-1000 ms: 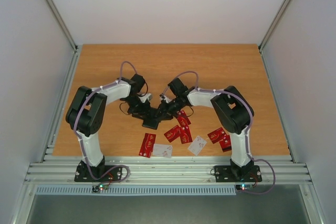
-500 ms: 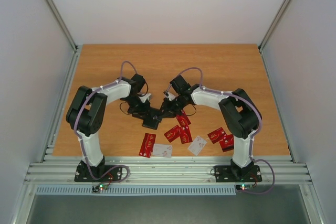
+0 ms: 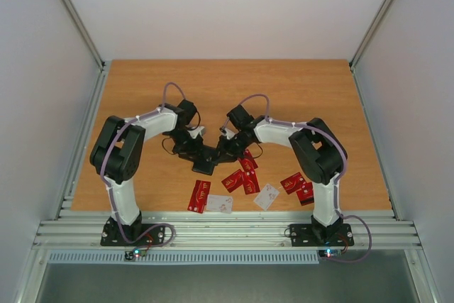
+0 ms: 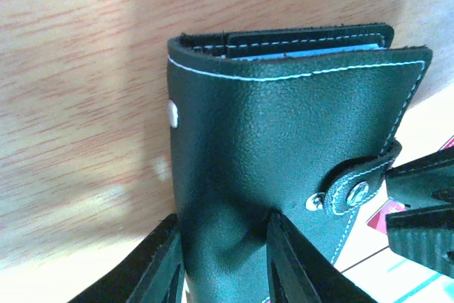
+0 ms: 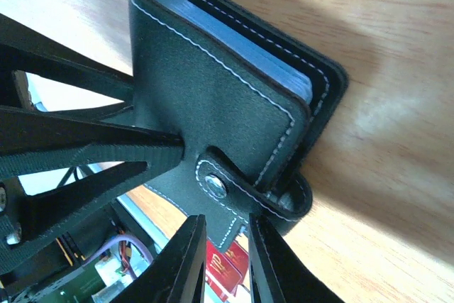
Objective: Put the credit cards into the card holder
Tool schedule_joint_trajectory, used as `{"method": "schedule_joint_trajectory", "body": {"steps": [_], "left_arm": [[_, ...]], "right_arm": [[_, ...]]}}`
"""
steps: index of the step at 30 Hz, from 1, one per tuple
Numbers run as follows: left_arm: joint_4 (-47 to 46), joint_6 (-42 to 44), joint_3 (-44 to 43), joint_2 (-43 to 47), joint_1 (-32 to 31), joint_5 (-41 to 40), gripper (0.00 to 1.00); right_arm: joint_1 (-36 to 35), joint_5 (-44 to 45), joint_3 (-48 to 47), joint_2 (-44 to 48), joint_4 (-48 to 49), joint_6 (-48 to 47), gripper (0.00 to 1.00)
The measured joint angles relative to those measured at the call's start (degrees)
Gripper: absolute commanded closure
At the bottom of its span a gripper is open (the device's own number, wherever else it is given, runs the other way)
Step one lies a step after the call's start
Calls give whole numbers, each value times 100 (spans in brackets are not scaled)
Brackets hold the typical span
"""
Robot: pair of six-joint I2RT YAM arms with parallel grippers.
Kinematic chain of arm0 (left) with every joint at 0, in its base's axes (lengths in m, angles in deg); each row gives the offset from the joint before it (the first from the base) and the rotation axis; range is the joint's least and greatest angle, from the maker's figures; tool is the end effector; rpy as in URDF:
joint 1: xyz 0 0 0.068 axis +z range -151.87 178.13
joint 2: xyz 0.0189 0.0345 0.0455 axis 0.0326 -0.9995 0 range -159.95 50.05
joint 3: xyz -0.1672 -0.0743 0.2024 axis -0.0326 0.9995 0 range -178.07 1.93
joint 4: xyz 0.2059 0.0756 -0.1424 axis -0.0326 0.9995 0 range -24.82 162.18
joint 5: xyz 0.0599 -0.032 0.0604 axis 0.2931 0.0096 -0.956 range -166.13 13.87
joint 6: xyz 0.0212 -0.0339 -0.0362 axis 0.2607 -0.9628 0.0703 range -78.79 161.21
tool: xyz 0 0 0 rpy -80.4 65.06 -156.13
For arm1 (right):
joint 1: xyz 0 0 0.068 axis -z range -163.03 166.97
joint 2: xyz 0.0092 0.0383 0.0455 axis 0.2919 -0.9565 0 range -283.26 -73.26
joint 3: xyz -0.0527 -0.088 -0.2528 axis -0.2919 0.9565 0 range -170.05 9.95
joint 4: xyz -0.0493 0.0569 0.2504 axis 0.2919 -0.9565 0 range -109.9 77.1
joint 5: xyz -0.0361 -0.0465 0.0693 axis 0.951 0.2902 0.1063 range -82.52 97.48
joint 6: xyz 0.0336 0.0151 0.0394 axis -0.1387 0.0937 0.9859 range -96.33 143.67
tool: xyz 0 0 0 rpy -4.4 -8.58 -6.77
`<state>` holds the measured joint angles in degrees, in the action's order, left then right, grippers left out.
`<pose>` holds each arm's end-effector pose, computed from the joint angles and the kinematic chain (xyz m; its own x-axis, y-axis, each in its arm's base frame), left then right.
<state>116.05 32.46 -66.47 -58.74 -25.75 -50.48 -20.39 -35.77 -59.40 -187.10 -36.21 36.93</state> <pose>0.2939 -0.1470 0.1443 -0.9577 0.2740 0.0877 0.2129 0.8801 -0.4244 0.2882 0.2508 0.1334 -0.8649 -0.4502 -0.2221 -0.4617 0.5396 0.7041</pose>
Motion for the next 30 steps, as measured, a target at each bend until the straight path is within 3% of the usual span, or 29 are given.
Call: {"method": "schedule_joint_trajectory", "body": {"steps": [30], "left_arm": [[129, -4, -105, -76, 0, -9, 69]], "right_arm": [[-138, -63, -614, -422, -214, -7, 86]]}}
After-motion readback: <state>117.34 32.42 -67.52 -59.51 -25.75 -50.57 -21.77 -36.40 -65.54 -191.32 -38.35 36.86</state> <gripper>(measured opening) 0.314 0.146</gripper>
